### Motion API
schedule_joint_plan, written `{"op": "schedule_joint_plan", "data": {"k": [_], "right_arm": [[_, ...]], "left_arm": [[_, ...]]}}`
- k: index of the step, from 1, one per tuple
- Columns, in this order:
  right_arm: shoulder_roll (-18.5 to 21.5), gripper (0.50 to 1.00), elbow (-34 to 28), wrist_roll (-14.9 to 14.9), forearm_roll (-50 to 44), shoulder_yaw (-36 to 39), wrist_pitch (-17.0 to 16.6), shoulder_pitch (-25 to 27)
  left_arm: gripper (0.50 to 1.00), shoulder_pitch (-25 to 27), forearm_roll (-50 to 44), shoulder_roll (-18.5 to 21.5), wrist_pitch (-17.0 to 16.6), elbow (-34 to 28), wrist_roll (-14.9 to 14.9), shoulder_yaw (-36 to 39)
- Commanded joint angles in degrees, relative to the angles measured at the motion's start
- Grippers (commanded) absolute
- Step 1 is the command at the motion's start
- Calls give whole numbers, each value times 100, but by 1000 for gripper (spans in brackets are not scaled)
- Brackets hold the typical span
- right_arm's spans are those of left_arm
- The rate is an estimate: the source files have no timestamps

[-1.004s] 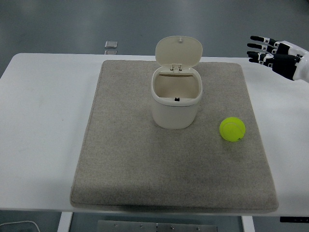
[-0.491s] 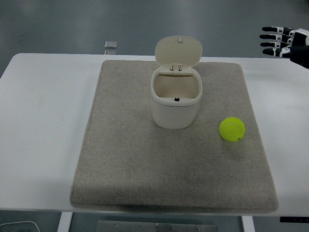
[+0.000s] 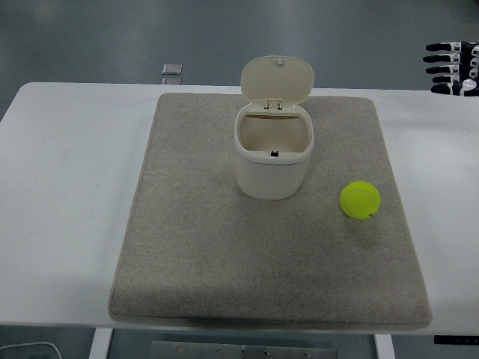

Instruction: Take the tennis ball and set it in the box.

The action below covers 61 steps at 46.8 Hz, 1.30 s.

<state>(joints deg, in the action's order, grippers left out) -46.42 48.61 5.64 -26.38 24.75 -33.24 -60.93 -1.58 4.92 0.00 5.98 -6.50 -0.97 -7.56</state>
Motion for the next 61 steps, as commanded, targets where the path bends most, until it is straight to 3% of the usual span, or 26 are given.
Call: {"op": "schedule_joint_plan", "data": {"k": [1,23,40,61], "right_arm": [[-95,913,8,95,-156,3,-176,11],[-798,909,790,825,-1246,-5,-176,187],[-1273,907,1133,1642,-2336,-32,-176,310],[-1607,907,1669,1897,-2433,-67,-176,679]], "left_arm": [[992,0,0,0,0,0,0,0],[992,0,0,0,0,0,0,0],[992,0,0,0,0,0,0,0],[992,0,0,0,0,0,0,0]]}}
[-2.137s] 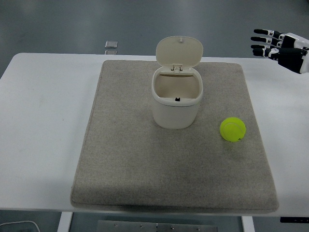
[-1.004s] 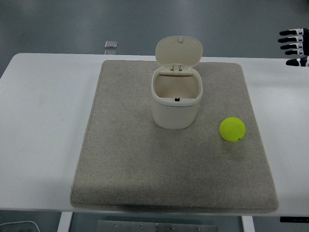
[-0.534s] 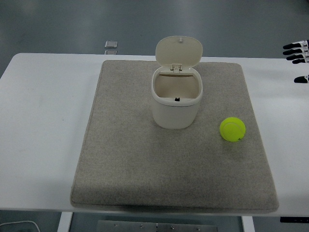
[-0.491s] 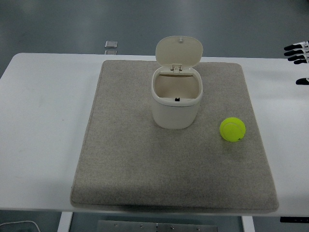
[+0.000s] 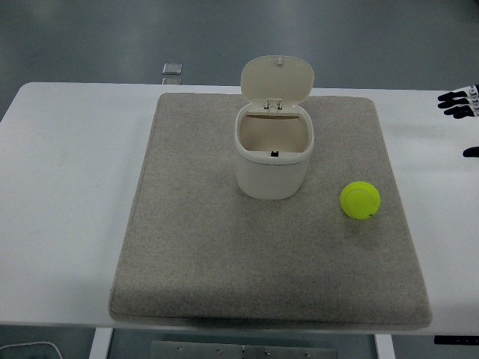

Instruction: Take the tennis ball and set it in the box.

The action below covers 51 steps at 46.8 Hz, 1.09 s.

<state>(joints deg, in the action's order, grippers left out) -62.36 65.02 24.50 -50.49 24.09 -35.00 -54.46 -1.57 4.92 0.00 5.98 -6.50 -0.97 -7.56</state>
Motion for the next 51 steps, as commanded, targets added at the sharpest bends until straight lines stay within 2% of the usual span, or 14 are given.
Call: {"op": "schedule_joint_plan", "data": {"k": [1,10,15,29,36,51], "right_arm": [[-13,907,28,11,-31,0,0,49],[48,907,405,11,-575,-18,28,287],[206,907,634,11,-821,-18,537,454],[690,905,828,-50,-1164,-36,1320,858],[953,903,837,-59,-1472,-53,1891,1086],[1217,903,828,-77,-1753,-88,1962,1210]], "left_arm": [[992,-2,0,0,0,0,0,0],[992,-2,0,0,0,0,0,0],[992,-2,0,0,0,0,0,0],[992,-2,0,0,0,0,0,0],[992,-2,0,0,0,0,0,0],[992,-2,0,0,0,0,0,0]]}}
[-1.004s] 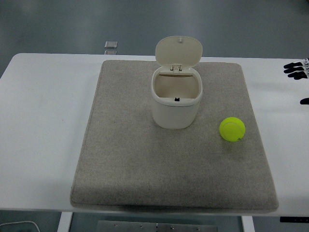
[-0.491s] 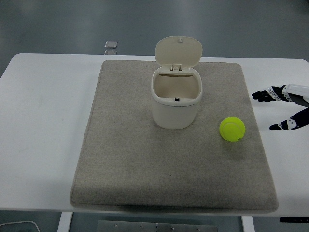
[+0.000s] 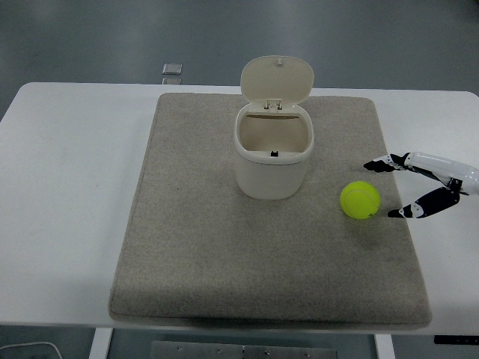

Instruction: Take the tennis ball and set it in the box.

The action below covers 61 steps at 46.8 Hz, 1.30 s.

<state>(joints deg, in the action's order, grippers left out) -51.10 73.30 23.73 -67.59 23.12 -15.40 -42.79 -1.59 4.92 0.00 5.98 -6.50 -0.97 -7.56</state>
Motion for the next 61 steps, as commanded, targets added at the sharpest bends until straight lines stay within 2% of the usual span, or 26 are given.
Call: {"op": "schedule_joint_plan", "data": {"k": [1,9,28,41,61], "right_arm": [[117,903,-9,-9,-44,8,2,52],[337,903,-123,-9,-44,17,28,78],[372,903,-211,-9,-53,17,213,166],[601,901,-211,-9,-123,17,213,175],[829,832,-466,0,-351,17,257,175]], "left_arm": [[992,1,0,0,0,0,0,0],[992,1,0,0,0,0,0,0],[992,1,0,0,0,0,0,0],[992,1,0,0,0,0,0,0],[992,1,0,0,0,0,0,0]]}}
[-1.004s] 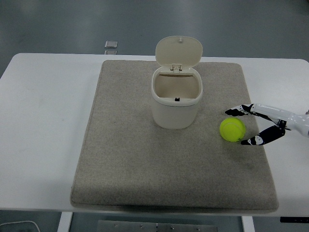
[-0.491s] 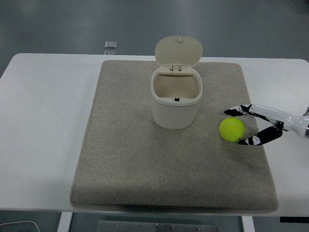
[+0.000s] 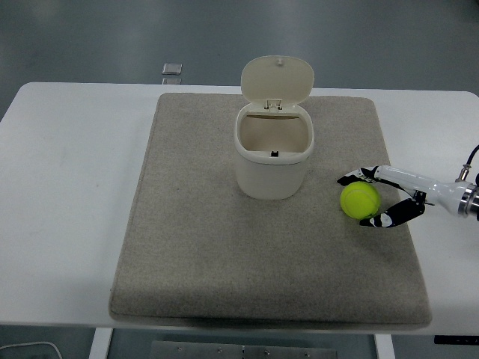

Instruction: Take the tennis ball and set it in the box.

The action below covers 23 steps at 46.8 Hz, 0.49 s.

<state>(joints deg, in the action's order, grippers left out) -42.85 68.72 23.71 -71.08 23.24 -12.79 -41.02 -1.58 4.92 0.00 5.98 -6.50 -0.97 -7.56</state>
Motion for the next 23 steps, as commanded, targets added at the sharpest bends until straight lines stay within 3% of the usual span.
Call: {"op": "schedule_joint_plan", "data": {"k": [1,9,20,23], "right_arm": [[4,830,-8,2,-11,14,-5,-3],[-4,752,-8,2,-99,5,-5,-3],[-22,505,18,81,-143,137,-40,-55],[-75,500,53,90,-126,303,-75,-64]], "left_arm": [[992,0,0,0,0,0,0,0],[992,0,0,0,0,0,0,0],[992,0,0,0,0,0,0,0],[992,0,0,0,0,0,0,0]]}}
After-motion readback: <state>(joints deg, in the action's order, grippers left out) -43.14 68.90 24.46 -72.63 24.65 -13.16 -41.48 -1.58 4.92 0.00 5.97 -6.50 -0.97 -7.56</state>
